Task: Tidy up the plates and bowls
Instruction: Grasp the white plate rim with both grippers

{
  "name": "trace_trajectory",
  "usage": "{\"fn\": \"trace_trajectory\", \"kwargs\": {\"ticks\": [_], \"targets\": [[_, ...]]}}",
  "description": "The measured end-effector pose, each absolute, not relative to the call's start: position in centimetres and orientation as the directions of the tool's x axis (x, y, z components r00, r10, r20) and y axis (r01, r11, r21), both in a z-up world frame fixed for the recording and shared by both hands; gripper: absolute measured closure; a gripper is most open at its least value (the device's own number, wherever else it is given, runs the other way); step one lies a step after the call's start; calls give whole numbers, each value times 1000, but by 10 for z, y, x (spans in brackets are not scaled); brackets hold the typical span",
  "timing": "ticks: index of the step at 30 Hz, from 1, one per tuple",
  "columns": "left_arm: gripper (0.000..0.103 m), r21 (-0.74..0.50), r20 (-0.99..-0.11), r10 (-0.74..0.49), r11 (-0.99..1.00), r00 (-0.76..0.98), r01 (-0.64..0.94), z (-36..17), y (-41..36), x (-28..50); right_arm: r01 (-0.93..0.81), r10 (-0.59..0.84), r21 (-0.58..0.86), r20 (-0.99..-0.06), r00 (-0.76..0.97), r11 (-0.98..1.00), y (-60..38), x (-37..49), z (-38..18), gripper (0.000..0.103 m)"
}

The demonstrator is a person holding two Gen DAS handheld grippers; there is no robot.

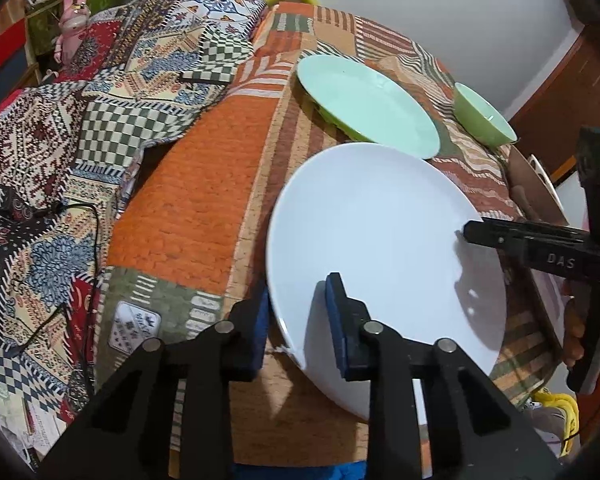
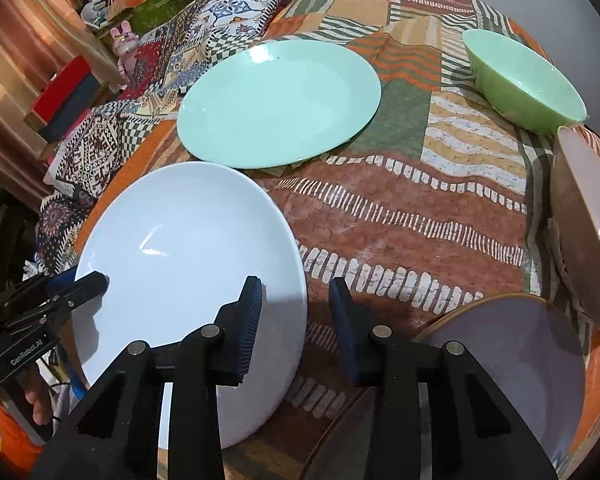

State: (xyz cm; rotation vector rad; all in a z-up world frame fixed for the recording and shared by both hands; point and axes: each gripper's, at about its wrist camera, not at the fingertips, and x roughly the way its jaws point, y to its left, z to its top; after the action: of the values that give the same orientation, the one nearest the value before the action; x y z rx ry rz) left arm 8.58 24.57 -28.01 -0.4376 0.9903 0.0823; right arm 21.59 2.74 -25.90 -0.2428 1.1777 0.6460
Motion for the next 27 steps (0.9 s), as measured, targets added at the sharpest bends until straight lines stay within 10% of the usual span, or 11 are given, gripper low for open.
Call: {"fn": "trace_trajectory", "kwargs": {"ticks": [27], "targets": [[73, -265, -810, -69, 929, 582, -259, -247, 240, 78, -615, 484, 252, -840, 244, 747, 20, 199, -229, 74]]}}
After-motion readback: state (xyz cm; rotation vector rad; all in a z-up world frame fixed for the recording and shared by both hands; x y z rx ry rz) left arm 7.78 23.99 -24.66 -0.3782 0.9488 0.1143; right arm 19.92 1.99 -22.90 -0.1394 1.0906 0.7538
